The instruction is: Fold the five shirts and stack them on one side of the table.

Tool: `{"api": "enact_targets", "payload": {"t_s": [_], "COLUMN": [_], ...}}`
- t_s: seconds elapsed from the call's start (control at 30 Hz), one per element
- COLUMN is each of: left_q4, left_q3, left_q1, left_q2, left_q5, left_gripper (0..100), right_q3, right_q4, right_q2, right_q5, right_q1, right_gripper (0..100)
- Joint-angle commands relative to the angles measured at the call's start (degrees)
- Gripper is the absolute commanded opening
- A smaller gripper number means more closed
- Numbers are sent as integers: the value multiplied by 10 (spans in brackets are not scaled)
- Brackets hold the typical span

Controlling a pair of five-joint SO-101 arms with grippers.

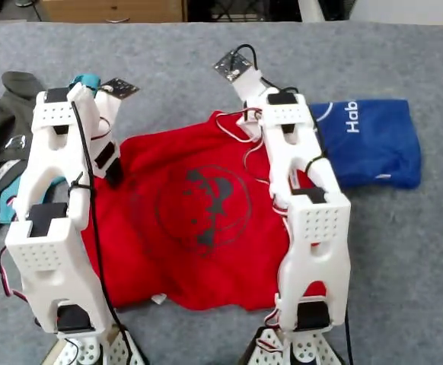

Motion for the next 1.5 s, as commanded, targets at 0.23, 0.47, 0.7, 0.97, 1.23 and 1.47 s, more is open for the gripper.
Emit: {"api": "enact_targets", "payload": {"t_s": [0.23,0.47,0.7,0.97,1.23,1.47], "left_q4": [-1,-2,-4,0,1,65], "left_q3": [1,-3,-4,-49,-68,-115], "left_q1": [5,1,-7,-46,-67,-68], "left_q2": [-33,-33,-39,-170,-404,-597], "left_q5": [17,40,94,128,129,128], "left_gripper": [66,28,29,28,28,28], "right_q3": [-12,-12,-14,-66,-189,-305], "right_q4": [-9,-9,-13,67,212,284], "right_q2": [1,1,1,-87,-329,-538], "right_q5": [5,5,12,-45,-53,-54], "right_q1": [4,4,4,18,24,24], "right_gripper": [13,13,13,13,13,13]}}
